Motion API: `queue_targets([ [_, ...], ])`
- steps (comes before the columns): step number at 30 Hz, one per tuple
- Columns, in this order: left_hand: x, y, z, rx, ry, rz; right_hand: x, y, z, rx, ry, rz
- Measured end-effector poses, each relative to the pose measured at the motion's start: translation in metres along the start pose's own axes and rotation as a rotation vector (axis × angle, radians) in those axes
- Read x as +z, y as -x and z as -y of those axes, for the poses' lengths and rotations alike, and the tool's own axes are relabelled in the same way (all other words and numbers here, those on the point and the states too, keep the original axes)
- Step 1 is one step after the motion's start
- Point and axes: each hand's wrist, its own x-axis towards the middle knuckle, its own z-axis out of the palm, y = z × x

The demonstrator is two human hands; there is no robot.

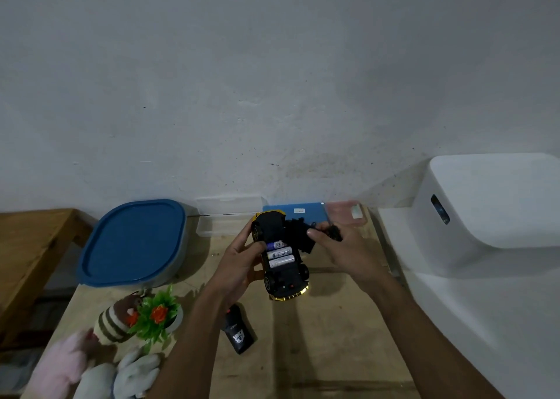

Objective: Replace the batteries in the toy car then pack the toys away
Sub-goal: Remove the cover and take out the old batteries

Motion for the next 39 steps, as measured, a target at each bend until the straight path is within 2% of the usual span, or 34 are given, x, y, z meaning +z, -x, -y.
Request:
queue_targets([
  [2, -0.005, 0.0, 0.001, -0.004, 0.011, -0.021, -0.01, -0.002, -0.02, 0.092, -0.022, -0.085],
  [6, -0.012, 0.0, 0.001, -0.007, 0.011, -0.033, -0.024, -0.007, -0.081, 0.233, 0.171, -0.113],
  [9, -0.012, 0.0, 0.001, -0.01, 0.018, -0.026, -0.021, -0.009, -0.116, 0.291, 0.305, -0.083],
  [13, -0.011, 0.0, 0.001, -0.019, 0.016, -0.023, -0.013, -0.015, -0.144, 0.33, 0.488, -0.176],
  [16, -0.009, 0.0, 0.002, -0.023, 0.019, -0.021, -0.008, -0.016, -0.153, 0.278, 0.648, -0.278],
  [21, -0.008, -0.001, 0.003, -0.028, 0.031, -0.025, -0.008, -0.013, -0.15, 0.244, 0.546, -0.433],
  [31, -0.003, 0.0, 0.002, -0.026, 0.031, -0.02, -0.011, -0.011, -0.146, 0.177, 0.844, -0.425],
  [34, -0.003, 0.001, 0.002, -0.025, 0.04, -0.019, -0.005, -0.008, -0.127, 0.142, 0.775, -0.48],
  [36, -0.003, 0.001, 0.002, -0.017, 0.044, -0.018, 0.005, -0.005, -0.101, 0.012, 0.6, -0.484],
  [39, -0.002, 0.001, 0.002, -0.003, 0.04, -0.019, 0.03, 0.008, -0.055, -0.186, 0.395, -0.374],
])
